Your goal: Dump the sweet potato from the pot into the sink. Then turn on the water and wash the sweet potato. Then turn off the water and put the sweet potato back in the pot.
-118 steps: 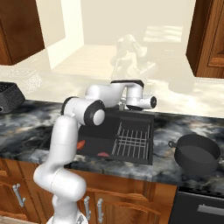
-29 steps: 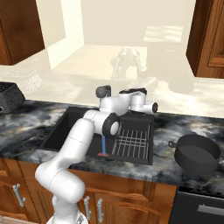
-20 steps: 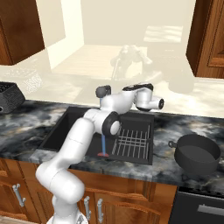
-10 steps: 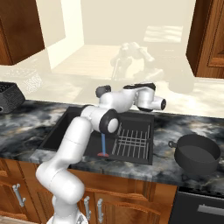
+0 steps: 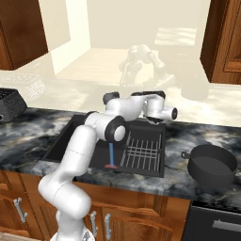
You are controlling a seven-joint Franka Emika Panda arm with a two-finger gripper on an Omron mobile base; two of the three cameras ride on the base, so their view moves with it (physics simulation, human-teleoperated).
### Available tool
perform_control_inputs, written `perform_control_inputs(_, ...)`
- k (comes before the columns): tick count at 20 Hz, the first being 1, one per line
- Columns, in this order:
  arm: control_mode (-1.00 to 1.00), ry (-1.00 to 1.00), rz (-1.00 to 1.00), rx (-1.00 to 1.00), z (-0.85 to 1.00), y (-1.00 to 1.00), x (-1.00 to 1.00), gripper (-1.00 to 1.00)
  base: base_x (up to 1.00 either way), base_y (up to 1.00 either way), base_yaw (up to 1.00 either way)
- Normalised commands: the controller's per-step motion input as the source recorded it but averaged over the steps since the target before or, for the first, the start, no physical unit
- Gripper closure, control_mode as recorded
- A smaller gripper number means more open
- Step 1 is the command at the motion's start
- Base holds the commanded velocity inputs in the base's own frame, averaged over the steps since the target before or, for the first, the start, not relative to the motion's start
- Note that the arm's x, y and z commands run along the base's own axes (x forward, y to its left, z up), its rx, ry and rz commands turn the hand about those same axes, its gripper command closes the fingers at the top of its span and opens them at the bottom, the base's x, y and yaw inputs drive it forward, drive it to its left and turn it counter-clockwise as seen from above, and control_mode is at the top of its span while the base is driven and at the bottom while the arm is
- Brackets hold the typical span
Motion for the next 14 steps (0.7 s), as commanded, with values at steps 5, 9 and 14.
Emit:
perform_control_inputs(5,-1.00,0.07,-0.02,-0.02,-0.38,-0.05,-0.01,-1.00,0.00,0.00,0.00)
perform_control_inputs(9,-1.00,0.07,-0.01,-0.01,-0.36,-0.05,0.00,-1.00,0.00,0.00,0.00)
perform_control_inputs(14,-1.00,0.06,0.00,0.00,-0.23,-0.01,0.02,-1.00,0.00,0.00,0.00)
